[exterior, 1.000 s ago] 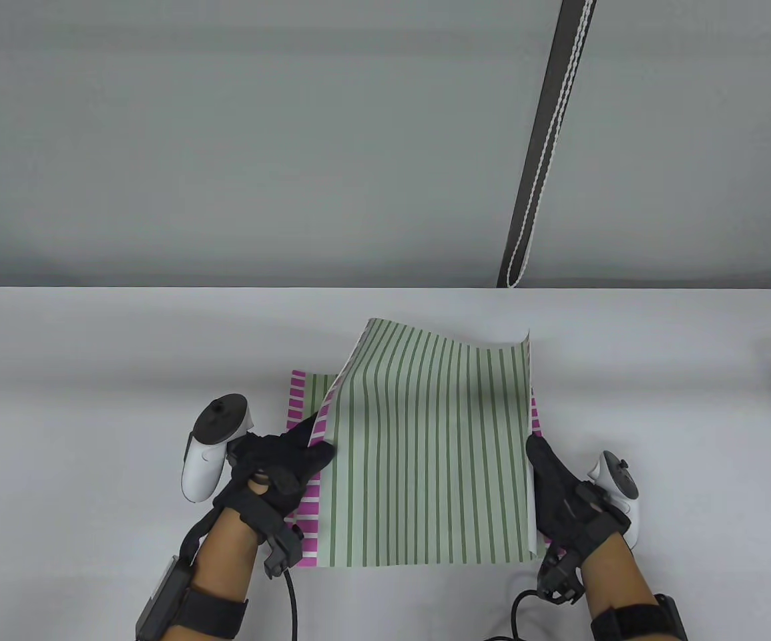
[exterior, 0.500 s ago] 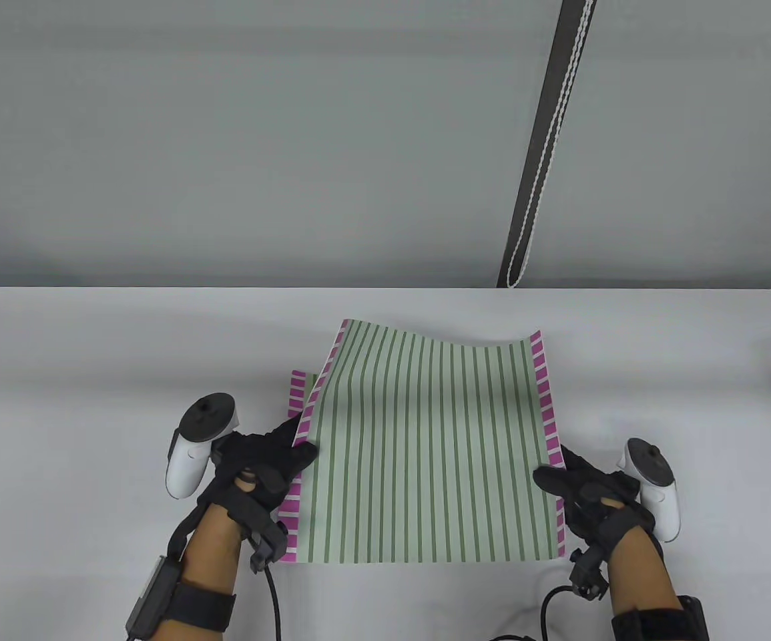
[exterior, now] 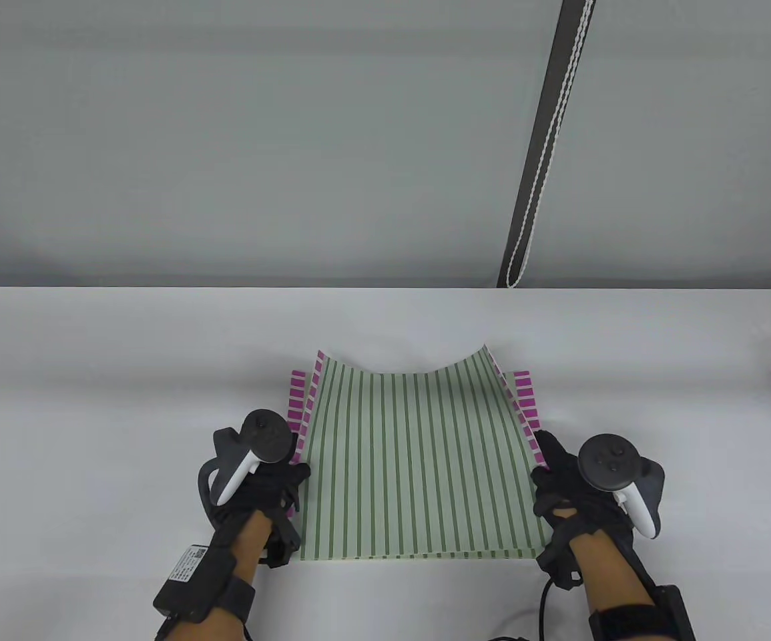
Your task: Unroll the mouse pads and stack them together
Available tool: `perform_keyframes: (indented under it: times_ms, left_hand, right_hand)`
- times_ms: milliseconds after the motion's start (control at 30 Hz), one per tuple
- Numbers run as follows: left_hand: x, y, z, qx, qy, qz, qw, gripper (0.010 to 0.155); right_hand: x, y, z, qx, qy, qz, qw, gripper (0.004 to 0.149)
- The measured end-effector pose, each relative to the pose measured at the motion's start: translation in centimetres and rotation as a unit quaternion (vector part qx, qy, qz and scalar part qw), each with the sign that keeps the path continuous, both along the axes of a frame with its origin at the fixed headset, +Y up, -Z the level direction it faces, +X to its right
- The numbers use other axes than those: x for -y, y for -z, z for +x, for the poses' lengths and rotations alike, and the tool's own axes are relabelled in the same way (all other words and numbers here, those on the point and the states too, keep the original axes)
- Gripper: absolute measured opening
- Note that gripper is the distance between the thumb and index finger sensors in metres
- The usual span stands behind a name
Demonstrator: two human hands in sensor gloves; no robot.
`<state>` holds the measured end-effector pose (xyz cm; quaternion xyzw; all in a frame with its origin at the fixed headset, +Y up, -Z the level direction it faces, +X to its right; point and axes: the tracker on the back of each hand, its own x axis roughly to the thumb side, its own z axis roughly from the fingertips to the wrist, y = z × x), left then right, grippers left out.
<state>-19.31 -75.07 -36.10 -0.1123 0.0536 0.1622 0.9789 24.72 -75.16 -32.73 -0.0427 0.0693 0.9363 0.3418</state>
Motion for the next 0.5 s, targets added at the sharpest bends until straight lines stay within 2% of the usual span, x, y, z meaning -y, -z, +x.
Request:
perform_keyframes:
  times_ms: [200,500]
  left_hand:
    - [0.73,0.14,0.88,-0.005,0.051,0.004,0.999,0.061]
    - [0.84,0.03,0.42,-0.007,0.042,-0.008,0.999,0.063]
  right_hand:
    - [0.79,0.35,-0.41,0.009,-0.043,-0.031,0.999,0.059]
    - [1.11,0.34,-0.75,-0.002,-0.074,-0.041,0.996,0.061]
